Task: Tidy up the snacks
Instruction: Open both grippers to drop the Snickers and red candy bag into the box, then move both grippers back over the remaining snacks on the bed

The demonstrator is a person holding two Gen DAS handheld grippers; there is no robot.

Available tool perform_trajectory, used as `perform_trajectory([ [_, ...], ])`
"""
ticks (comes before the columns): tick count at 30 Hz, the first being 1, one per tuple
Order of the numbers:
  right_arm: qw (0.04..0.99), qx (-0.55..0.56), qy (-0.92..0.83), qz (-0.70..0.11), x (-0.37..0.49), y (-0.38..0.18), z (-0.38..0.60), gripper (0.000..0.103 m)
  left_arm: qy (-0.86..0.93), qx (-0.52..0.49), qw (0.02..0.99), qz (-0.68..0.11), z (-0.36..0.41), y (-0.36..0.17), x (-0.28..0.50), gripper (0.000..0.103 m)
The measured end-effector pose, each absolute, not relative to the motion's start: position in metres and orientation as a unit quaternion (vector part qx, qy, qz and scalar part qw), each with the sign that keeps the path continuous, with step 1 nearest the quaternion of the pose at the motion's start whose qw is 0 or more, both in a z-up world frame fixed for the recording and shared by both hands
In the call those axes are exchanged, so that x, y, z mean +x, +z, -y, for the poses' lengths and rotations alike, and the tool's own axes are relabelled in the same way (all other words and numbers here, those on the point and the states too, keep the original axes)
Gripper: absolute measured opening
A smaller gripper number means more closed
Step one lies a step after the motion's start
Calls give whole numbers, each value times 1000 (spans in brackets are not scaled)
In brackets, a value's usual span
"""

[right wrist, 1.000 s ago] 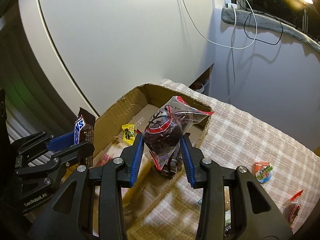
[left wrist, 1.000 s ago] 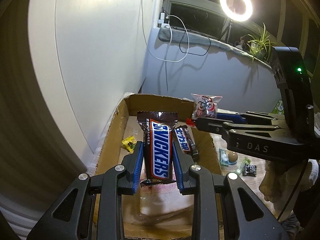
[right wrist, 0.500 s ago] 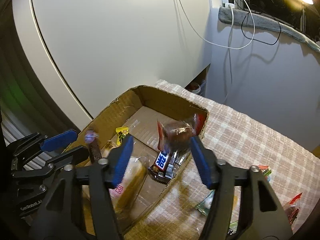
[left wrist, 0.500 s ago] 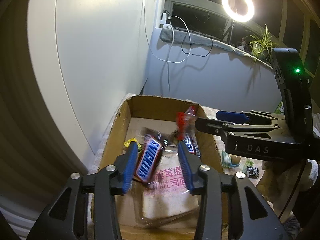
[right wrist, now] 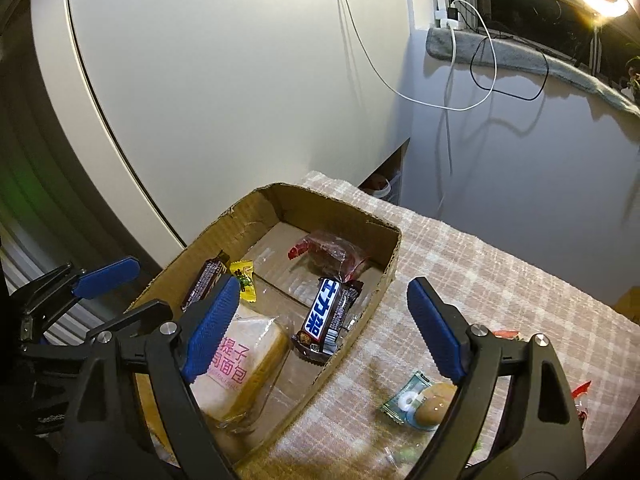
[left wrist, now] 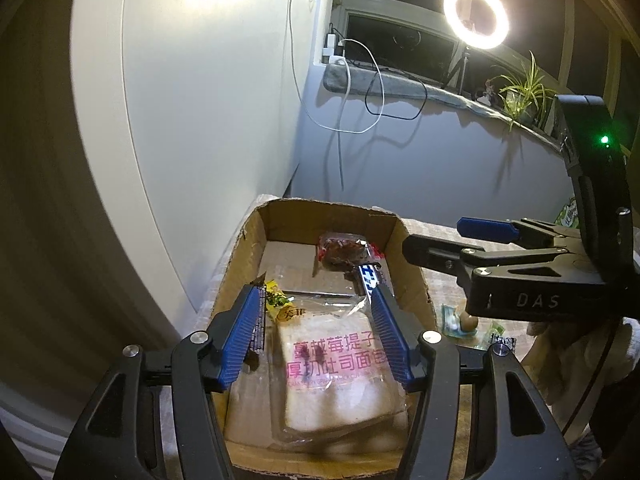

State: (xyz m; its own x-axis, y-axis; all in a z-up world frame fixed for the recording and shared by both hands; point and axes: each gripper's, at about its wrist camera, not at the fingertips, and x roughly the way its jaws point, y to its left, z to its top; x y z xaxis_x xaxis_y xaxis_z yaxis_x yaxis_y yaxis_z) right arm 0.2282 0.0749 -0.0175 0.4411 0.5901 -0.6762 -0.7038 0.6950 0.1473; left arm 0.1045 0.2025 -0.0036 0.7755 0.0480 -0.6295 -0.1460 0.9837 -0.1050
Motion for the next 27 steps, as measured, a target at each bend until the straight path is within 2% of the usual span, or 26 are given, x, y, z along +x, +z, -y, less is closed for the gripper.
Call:
perform_trajectory([
  [14,855,-75,371,-355,211,0,-42,88,36,-67,944,-321,-177,8,92,58],
  [27,881,-51,314,-350,208,9,55,88,-14,-58,944,-325,-119,9,96,58],
])
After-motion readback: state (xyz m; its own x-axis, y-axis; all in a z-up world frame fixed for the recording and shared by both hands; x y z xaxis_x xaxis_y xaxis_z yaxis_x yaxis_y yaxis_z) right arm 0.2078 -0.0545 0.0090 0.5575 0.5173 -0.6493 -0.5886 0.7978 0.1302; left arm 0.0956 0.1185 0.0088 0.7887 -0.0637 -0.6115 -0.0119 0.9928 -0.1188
